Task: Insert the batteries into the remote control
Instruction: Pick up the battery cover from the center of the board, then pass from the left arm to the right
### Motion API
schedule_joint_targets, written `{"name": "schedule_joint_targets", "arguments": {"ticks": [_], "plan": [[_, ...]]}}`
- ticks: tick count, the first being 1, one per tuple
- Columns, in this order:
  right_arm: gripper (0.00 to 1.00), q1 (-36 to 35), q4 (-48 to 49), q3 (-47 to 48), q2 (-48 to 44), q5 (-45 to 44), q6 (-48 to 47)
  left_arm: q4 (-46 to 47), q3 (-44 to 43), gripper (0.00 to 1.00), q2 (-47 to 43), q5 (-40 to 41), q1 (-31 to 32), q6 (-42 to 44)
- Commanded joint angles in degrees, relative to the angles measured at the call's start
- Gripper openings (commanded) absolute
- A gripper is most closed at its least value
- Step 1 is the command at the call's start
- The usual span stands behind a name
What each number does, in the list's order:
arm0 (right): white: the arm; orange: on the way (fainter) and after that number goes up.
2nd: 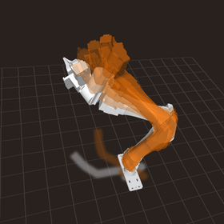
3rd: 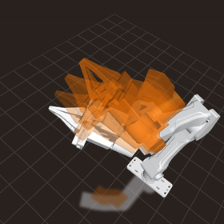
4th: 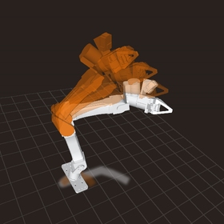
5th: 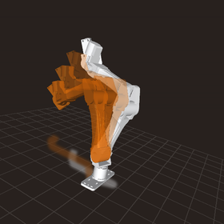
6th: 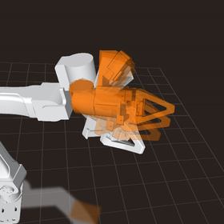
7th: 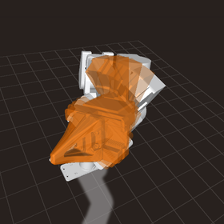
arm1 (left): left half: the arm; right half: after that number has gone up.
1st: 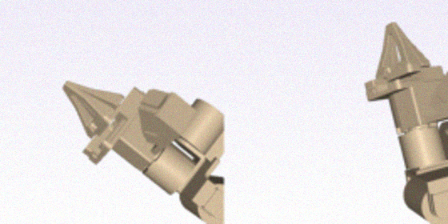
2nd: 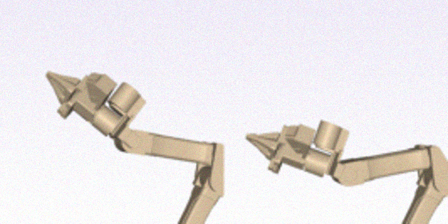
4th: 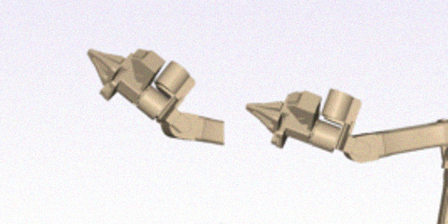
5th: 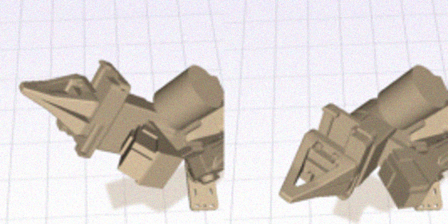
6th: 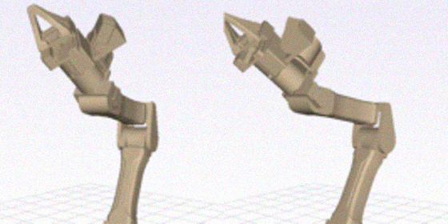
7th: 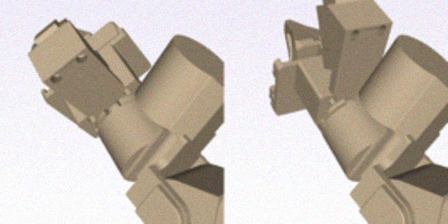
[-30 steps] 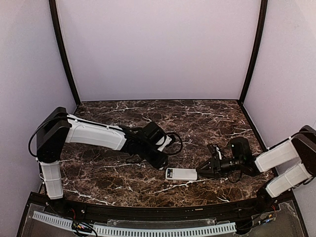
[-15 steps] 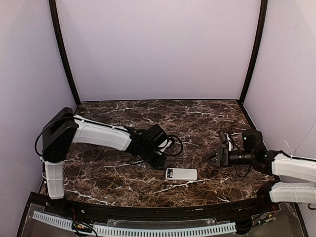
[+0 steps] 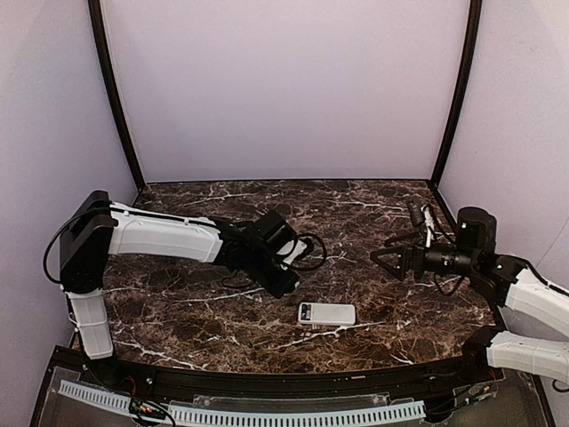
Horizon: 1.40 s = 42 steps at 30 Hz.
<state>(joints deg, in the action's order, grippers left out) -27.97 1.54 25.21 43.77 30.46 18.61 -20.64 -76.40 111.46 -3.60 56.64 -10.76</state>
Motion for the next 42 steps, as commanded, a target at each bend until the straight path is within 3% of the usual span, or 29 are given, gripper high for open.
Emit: {"name": "schedule_joint_targets", "arguments": {"ticks": [1, 6, 13, 20, 23, 31, 35, 42], "plan": [[0.99, 0.21, 2.01, 4.22, 2.33, 5.48, -6.34, 1.73, 2.26, 0.0, -11.49, -12.66, -1.62, 2.94], [0.98, -0.51, 5.27, 5.42, 5.03, 14.74, -9.81, 2.04, 4.48, 0.0, -18.3, -24.46, -2.92, 6.46], [0.86, -2.9, 12.66, 5.97, 6.41, 27.76, -11.38, 8.1, 8.22, 0.0, -25.67, -53.35, -3.82, 6.91], [0.77, -11.5, 8.76, 9.47, 5.86, 27.71, -17.62, 14.45, 9.36, 0.0, -29.5, -66.48, -3.33, 0.75], [0.72, -16.41, 2.96, 13.38, 6.16, 23.27, -23.69, 20.7, 10.2, 0.0, -29.55, -69.15, -1.68, -3.94], [0.62, -25.75, -6.53, 23.52, 12.82, 17.14, -35.29, 26.01, 10.12, 0.0, -27.72, -73.06, 1.42, -9.67], [0.56, -29.27, -7.86, 26.26, 16.13, 16.51, -37.48, 27.88, 10.09, 0.0, -27.68, -73.9, 1.82, -11.01], [0.54, -35.18, -9.2, 29.63, 20.12, 14.42, -39.59, 29.28, 10.45, 0.0, -27.46, -74.45, 2.04, -11.4]]}}
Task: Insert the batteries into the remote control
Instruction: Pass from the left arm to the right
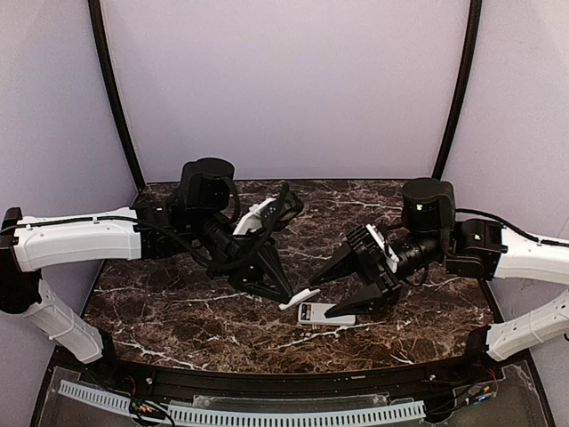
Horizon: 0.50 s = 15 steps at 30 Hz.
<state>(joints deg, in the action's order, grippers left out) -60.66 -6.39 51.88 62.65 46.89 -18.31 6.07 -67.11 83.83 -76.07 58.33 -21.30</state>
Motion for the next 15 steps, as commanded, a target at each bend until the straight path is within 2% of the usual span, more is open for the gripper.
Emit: {"name": "schedule_joint_targets", "arguments": {"ticks": [1, 7, 15], "plan": [[0.54, -2.93, -1.61, 3.35, 1.68, -2.28, -2.99, 2.82, 1.22, 0.0, 0.38, -2.08, 0.55, -1.2], [0.51, -4.76, -2.1, 5.06, 3.4, -3.24, -4.47, 8.43, 2.34, 0.0, 1.24, -3.27, 1.08, -5.71], [0.3, -6.28, -3.09, 6.32, 3.85, -3.91, -5.09, 14.92, 3.47, 0.0, 2.0, -3.73, 1.09, -10.54]]}}
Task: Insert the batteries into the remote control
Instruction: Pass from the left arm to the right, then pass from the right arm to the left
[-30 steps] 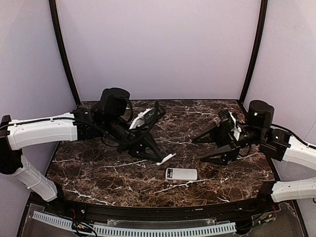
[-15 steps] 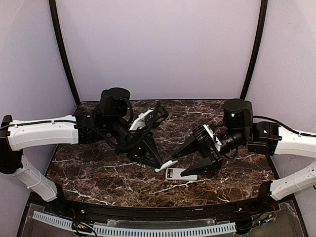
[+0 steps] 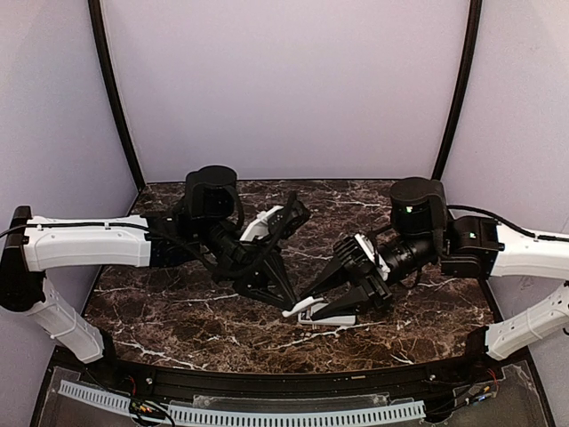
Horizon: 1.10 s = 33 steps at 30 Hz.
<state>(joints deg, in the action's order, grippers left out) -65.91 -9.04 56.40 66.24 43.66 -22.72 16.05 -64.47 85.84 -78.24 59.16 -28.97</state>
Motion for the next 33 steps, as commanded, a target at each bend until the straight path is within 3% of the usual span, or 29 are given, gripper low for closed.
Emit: {"name": "schedule_joint_targets", "arguments": {"ticks": [1, 9, 12, 13, 14, 16, 19, 21, 23, 28, 33], "plan": [[0.27, -1.29, -0.6, 1.86, 0.37, -0.66, -0.72, 5.8, 0.83, 0.01, 0.26, -1.63, 0.26, -3.6], [0.01, -1.86, -0.73, 2.08, 0.89, -1.44, 0.18, 8.0, 1.03, 0.0, 0.92, -1.53, 0.31, -4.84], [0.0, -1.84, -0.59, 2.03, 0.83, -1.87, 1.28, 7.69, 1.16, 0.01, 0.62, -0.75, 0.23, -4.19], [0.0, -1.87, -0.58, 2.03, 0.86, -1.95, 1.75, 7.33, 1.08, 0.04, 0.46, -0.37, 0.2, -3.14], [0.0, -1.82, -0.7, 2.08, 0.84, -2.04, 2.27, 6.25, 1.12, 0.22, -0.13, 0.8, -0.22, -2.46], [0.0, -1.71, -0.72, 1.83, 0.62, -2.09, 3.28, 1.59, 1.17, 0.43, -1.95, 3.88, -1.22, 1.36], [0.0, -0.56, -0.4, 0.72, -0.23, -1.05, 5.85, -13.71, -1.44, 0.67, -5.29, 12.42, -2.26, 17.84], [0.0, 1.75, 0.5, -1.06, -0.68, 1.17, 8.65, -25.57, -2.13, 0.74, -8.14, 21.73, -2.41, 26.44], [0.0, 6.17, 1.71, -3.46, -0.8, 4.65, 11.82, -29.49, -1.27, 0.81, -11.16, 30.98, -2.54, 33.31], [0.0, 13.85, 1.95, -6.79, 1.24, 14.75, 18.18, -35.06, 1.83, 0.85, -17.66, 53.79, -2.27, 51.89], [0.0, 17.53, 1.83, -9.01, 3.88, 19.28, 22.66, -37.14, 6.88, 0.83, -23.3, 63.38, 0.17, 68.38]]}}
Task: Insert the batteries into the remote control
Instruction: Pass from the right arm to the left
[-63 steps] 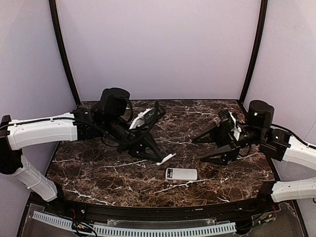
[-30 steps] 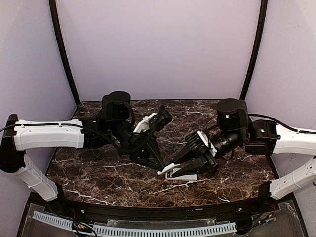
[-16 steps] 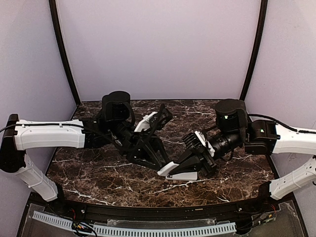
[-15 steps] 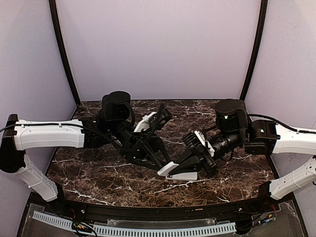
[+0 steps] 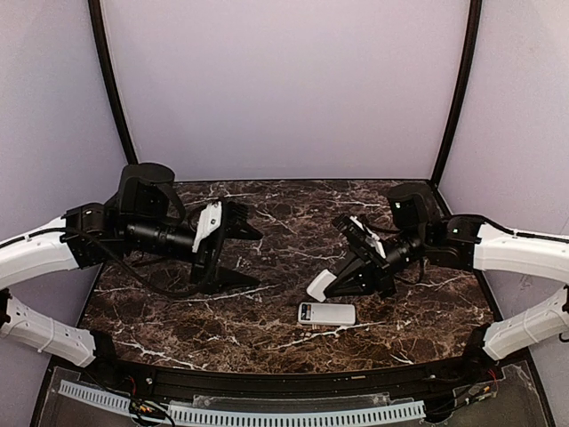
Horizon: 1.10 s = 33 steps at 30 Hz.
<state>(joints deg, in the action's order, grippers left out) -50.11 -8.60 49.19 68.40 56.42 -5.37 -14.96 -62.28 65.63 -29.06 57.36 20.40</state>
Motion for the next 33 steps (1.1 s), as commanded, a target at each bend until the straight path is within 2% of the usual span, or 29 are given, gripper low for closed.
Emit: {"name": "schedule_joint_targets", "arguments": {"ticks": [1, 7, 13, 15, 22, 27, 33], "plan": [[0.0, 1.84, 1.51, -2.23, 2.42, 7.21, 6.9, -5.91, 5.57, 0.82, -3.5, 14.6, 2.45, 21.92], [0.0, 1.86, 3.97, -2.95, 5.68, 10.35, 13.03, -7.17, 3.44, 0.8, -1.37, 16.07, 8.0, 29.4], [0.0, 1.86, 5.86, -1.61, 10.89, 13.78, 17.93, -16.17, -5.21, 0.81, 10.38, 22.91, 13.87, 32.23], [0.0, 1.86, 5.9, -1.32, 12.09, 13.74, 18.4, -15.78, -6.48, 0.82, 12.44, 24.68, 15.39, 31.63], [0.0, 1.68, 5.54, -0.42, 15.62, 14.44, 18.57, -17.67, -13.66, 0.83, 20.48, 25.49, 16.28, 29.2], [0.0, 1.36, 4.75, -0.21, 17.45, 15.23, 17.89, -16.77, -14.71, 0.83, 23.34, 24.74, 16.55, 30.53], [0.0, 1.24, 4.41, 0.28, 18.61, 16.02, 17.29, -18.45, -17.3, 0.75, 26.07, 22.13, 16.68, 31.52]]}}
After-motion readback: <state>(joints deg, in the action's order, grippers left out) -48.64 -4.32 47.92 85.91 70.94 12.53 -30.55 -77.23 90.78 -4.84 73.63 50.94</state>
